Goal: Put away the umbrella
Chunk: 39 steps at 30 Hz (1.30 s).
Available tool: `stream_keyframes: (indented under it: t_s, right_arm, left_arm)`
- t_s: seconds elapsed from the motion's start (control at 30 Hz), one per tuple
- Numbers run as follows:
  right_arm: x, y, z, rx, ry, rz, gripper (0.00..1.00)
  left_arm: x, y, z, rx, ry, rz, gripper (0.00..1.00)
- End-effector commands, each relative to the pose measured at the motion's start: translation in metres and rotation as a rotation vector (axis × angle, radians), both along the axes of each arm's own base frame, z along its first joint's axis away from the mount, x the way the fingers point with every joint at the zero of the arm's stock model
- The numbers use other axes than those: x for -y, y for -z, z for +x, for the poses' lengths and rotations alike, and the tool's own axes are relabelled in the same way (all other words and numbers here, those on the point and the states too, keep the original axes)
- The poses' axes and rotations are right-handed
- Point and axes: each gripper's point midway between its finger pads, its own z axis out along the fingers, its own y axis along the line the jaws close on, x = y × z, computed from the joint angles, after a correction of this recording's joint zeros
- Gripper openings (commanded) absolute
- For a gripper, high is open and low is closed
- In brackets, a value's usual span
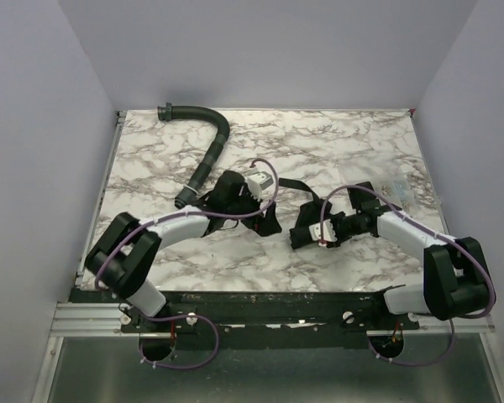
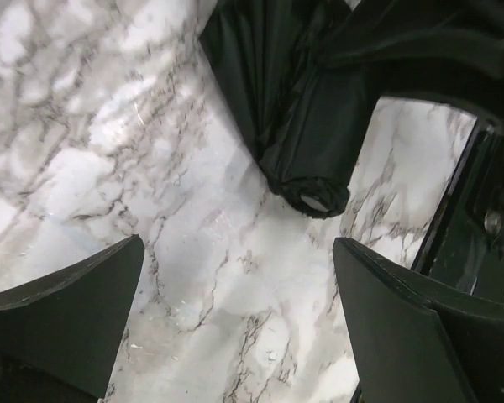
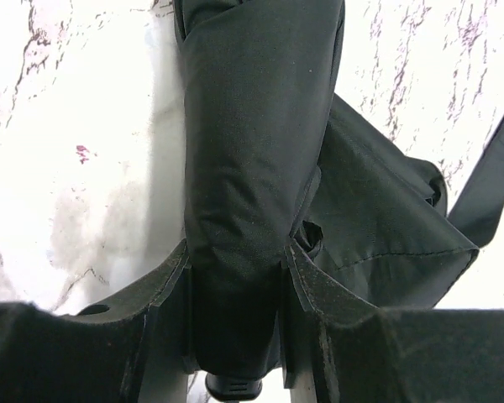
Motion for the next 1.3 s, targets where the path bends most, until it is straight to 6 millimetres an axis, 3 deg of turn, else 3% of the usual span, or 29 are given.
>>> stream_keyframes:
  t_s: [0.0,0.1,0.27,0.53,0.67,0.83,1.03,1.17,1.23,1.27]
  right_arm:
    - [0.036,0.040,-0.086,-0.459,0.071,-0.179,0.22]
    - [0.033,0.036,-0.091,-0.557,0.088,-0.175,0.22]
    - [0.030,0.035,-0.087,-0.657,0.134,-0.190,0.21]
    - [0.029,0.039,-0.080,-0.711,0.167,-0.208,0.21]
    - [0.029,0.038,-0.078,-0.717,0.172,-0.209,0.21]
    - [0.027,0.037,-0.079,-0.728,0.169,-0.199,0.21]
    - [0.023,0.035,-0.078,-0.740,0.163,-0.177,0.22]
    - [0.019,0.032,-0.075,-0.745,0.169,-0.161,0.23]
    - [0.017,0.030,-0.074,-0.756,0.172,-0.149,0.23]
    - [0.016,0.030,-0.073,-0.759,0.174,-0.148,0.24]
  left_arm:
    - [-0.010,-0.057,0.023,0.223,-0.091,-0.288,0.99]
    - [-0.011,-0.066,-0.002,0.411,0.049,-0.332,0.98]
    - [0.013,-0.049,-0.040,0.847,0.279,-0.067,0.98]
    - [0.069,-0.016,-0.035,1.076,0.467,0.254,0.98]
    - [0.086,0.001,-0.028,1.100,0.533,0.304,0.98]
    - [0.092,0.024,-0.022,1.078,0.584,0.357,0.95]
    - [0.096,0.052,-0.015,0.991,0.597,0.434,0.75]
    - [0.096,0.065,-0.026,0.920,0.626,0.418,0.56]
    - [0.092,0.067,-0.030,0.899,0.599,0.398,0.58]
    - [0.091,0.062,-0.030,0.899,0.562,0.362,0.63]
